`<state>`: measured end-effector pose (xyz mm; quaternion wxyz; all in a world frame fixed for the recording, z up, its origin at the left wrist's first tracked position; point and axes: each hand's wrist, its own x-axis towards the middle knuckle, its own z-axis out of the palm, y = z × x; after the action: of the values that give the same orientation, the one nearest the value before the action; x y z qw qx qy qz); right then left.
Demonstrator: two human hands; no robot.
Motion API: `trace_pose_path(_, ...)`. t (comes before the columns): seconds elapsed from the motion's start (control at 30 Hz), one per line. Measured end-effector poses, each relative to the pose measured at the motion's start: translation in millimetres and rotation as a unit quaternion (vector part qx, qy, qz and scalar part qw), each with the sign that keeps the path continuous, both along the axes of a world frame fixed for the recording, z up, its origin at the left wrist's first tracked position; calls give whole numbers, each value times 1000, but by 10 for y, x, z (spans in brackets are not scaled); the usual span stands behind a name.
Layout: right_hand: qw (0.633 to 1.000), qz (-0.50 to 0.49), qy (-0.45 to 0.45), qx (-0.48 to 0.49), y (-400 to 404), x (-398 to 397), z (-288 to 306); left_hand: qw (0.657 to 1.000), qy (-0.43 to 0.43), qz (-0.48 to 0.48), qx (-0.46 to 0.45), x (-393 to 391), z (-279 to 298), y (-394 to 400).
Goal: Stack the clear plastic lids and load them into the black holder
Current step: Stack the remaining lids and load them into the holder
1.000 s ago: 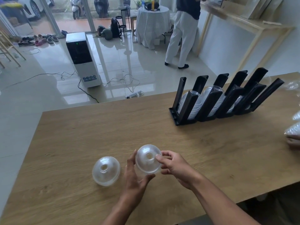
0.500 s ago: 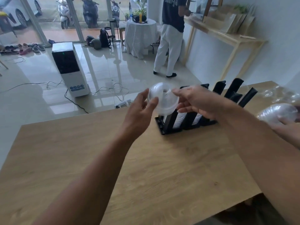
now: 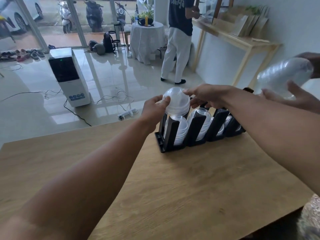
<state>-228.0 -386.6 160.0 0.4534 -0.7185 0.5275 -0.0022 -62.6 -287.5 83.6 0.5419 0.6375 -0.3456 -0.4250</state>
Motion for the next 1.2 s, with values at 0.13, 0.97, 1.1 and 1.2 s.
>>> trace_pose_path(0.13, 1000, 8, 8, 6, -64, -37, -98, 1000, 8, 21, 16, -24, -74, -54)
trace_pose_path(0.97, 992, -37, 107, -49, -252, 79, -667, 969, 146, 125, 154, -286, -475, -280)
trace_pose_path(1.1, 988, -20, 133, -72, -232, 141, -681, 959, 175, 164, 154, -337, -500, -298)
trace_pose_path(1.2, 990, -25, 123, -68, -195, 143, -694, 952, 190, 183, 158, -370, -495, -298)
